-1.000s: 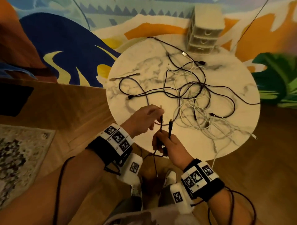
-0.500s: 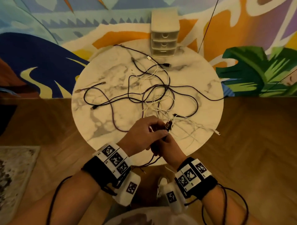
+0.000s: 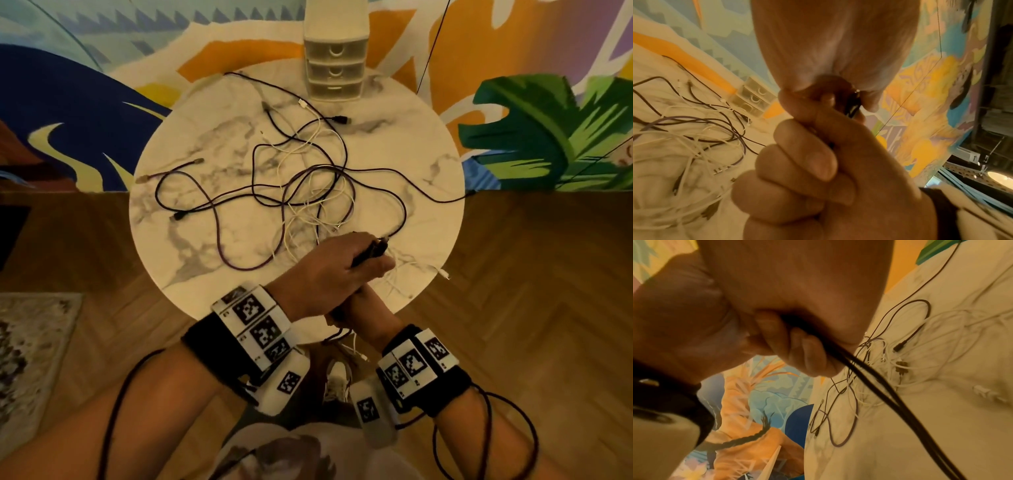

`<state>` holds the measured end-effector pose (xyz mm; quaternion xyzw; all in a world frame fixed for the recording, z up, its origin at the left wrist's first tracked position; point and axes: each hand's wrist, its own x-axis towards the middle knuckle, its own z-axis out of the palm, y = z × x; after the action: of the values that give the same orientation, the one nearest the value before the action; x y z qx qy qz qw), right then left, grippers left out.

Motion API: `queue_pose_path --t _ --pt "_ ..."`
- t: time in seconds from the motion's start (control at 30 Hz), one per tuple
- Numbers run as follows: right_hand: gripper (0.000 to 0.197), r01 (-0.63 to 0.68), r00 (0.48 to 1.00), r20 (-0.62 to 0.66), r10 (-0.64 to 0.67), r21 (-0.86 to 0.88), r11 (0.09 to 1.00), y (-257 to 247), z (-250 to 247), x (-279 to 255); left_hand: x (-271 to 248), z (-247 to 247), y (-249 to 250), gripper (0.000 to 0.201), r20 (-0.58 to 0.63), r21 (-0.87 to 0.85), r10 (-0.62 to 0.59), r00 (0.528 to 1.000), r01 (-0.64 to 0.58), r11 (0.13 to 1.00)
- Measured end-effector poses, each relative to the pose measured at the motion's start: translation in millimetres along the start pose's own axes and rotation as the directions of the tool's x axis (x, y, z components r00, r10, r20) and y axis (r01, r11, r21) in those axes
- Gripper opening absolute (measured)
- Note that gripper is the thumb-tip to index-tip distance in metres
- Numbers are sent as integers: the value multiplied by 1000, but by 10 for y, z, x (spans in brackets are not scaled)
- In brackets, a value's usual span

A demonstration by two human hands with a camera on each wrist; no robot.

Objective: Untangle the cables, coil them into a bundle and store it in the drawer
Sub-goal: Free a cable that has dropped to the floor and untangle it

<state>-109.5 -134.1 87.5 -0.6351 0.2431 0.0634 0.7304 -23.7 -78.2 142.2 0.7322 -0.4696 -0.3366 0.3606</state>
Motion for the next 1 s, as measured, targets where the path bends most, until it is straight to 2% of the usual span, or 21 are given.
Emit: queue_pose_path --t 0.07,0.17,0.23,0.3,0.37,0.43,0.47,0.53,0.6,0.67,0.73,0.77,0.83,0.9,0.93,0.97,1.0 --pt "40 15 999 36 -18 84 996 18 -49 30 87 -91 20 20 38 -51 -7 999 9 999" --pt "25 16 991 125 -39 183 983 -19 -127 30 155 -182 8 24 81 -80 -7 997 14 997" --pt "23 -26 985 175 -6 179 984 -76 -171 23 173 -255 13 24 188 -126 -5 982 29 992" --pt "20 -75 981 188 49 138 988 -113 -170 57 176 -335 4 24 323 -166 -24 946 81 983" --pt "34 -106 977 183 105 -8 994 -139 -119 127 188 -373 -37 23 374 -134 -13 927 67 989" --pt "51 -98 974 192 119 -113 989 -206 -47 185 225 -368 -117 22 282 -51 30 959 -17 999" --pt "54 -89 979 175 106 -102 991 -243 -28 208 237 -382 -158 22 188 -60 54 981 -44 997" --pt "54 -99 994 49 99 -2 995 -347 -2 233 214 -442 -307 25 43 -240 21 999 -10 971" --pt "53 -27 988 -150 49 143 989 -400 9 279 103 -462 -497 25 108 -410 -69 992 108 905" --pt "53 132 956 -283 -81 166 977 -421 52 308 -33 -349 -653 28 221 -443 -73 973 167 881" --pt "47 244 915 -331 -230 1 970 -405 158 354 -71 -260 -749 45 223 -478 -57 973 160 864" --pt "42 288 886 -341 -314 -127 949 -398 205 366 -56 -238 -751 44 215 -517 -52 975 159 841" --pt "33 343 796 -364 -483 -388 856 -402 224 402 -26 -240 -694 28 208 -526 -32 978 140 839" --pt "31 276 733 -415 -538 -541 794 -407 142 424 -31 -203 -585 11 155 -499 -86 984 153 853" --pt "33 256 739 -436 -513 -524 813 -407 97 419 -41 -170 -536 15 127 -518 -111 986 161 840" --pt "36 255 777 -450 -440 -413 874 -384 63 409 -50 -142 -497 23 104 -558 -142 984 176 811" --pt "39 259 843 -429 -325 -205 944 -360 48 382 -42 -132 -449 28 85 -609 -182 980 196 769"
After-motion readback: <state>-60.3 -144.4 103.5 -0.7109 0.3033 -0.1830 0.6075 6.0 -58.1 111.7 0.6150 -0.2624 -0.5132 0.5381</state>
